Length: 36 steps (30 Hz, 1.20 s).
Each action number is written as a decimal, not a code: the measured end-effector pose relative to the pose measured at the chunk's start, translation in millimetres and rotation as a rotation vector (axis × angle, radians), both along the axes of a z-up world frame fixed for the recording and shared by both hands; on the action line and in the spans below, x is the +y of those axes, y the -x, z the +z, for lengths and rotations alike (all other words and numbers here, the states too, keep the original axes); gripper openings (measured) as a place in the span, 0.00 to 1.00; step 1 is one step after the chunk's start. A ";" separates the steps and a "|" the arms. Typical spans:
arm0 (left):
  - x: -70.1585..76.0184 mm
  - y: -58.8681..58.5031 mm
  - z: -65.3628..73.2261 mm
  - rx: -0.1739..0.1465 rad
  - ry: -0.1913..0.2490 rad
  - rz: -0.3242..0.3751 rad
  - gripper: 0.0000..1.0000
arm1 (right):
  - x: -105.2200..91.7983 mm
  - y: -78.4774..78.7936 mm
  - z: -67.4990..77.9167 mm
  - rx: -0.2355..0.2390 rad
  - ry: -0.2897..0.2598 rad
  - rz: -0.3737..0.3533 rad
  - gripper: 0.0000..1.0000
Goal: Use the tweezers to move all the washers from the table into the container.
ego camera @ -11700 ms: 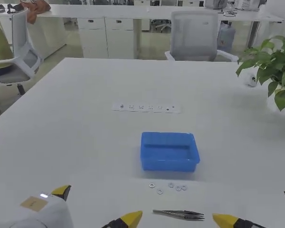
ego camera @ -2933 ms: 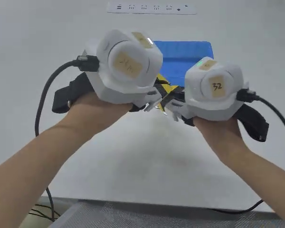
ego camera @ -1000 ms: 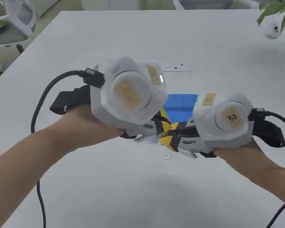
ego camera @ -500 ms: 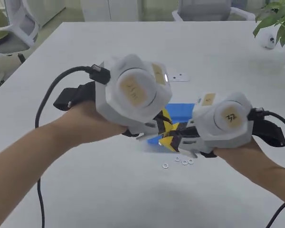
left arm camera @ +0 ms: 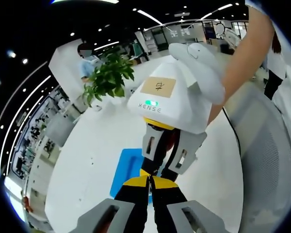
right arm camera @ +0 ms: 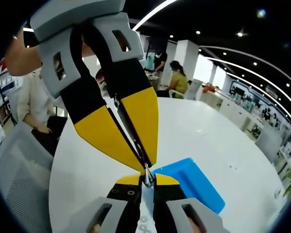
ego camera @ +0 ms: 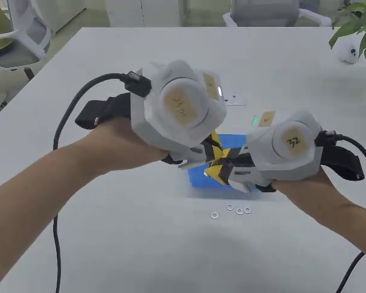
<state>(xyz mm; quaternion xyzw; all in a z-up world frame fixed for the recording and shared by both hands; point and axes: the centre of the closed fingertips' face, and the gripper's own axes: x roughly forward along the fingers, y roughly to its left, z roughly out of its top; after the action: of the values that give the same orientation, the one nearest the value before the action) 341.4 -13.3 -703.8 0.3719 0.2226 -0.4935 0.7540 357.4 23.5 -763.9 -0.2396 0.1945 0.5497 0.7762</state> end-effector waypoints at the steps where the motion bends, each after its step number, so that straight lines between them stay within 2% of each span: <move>1: 1.0 -3.3 -1.2 0.000 0.001 0.004 0.00 | 0.6 -2.5 -0.9 -0.001 0.000 -0.002 0.04; 7: 3.8 -21.6 -10.3 0.005 0.010 0.039 0.00 | 3.3 -20.1 -9.3 0.000 0.011 -0.021 0.04; 16: 5.9 -45.2 -26.3 0.003 0.020 0.055 0.00 | 2.5 -40.9 -23.2 0.016 0.019 -0.051 0.04; 20: 7.5 -53.0 -34.4 0.020 0.027 0.075 0.00 | 4.7 -48.9 -32.7 0.036 0.023 -0.058 0.04; 25: 9.1 -63.0 -50.5 0.032 0.013 0.080 0.00 | 7.6 -55.8 -47.5 0.041 0.052 -0.055 0.04; 28: 9.6 -68.3 -60.5 0.038 -0.004 0.082 0.00 | 8.8 -61.2 -56.7 0.060 0.061 -0.057 0.05; 32: 10.1 -71.8 -69.3 0.042 -0.026 0.086 0.00 | 10.5 -67.3 -67.3 0.078 0.071 -0.061 0.05; 34: 9.6 -72.9 -73.1 0.034 -0.040 0.083 0.00 | 11.1 -71.2 -72.1 0.084 0.076 -0.068 0.05; 36: 10.0 -76.0 -77.2 0.035 -0.047 0.086 0.00 | 11.5 -72.8 -73.4 0.088 0.078 -0.072 0.05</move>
<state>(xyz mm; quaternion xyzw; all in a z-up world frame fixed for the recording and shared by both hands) 417.4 -3.2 -781.0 0.3709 0.2632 -0.4616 0.7616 430.2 35.0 -837.3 -0.2381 0.2579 0.5234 0.7765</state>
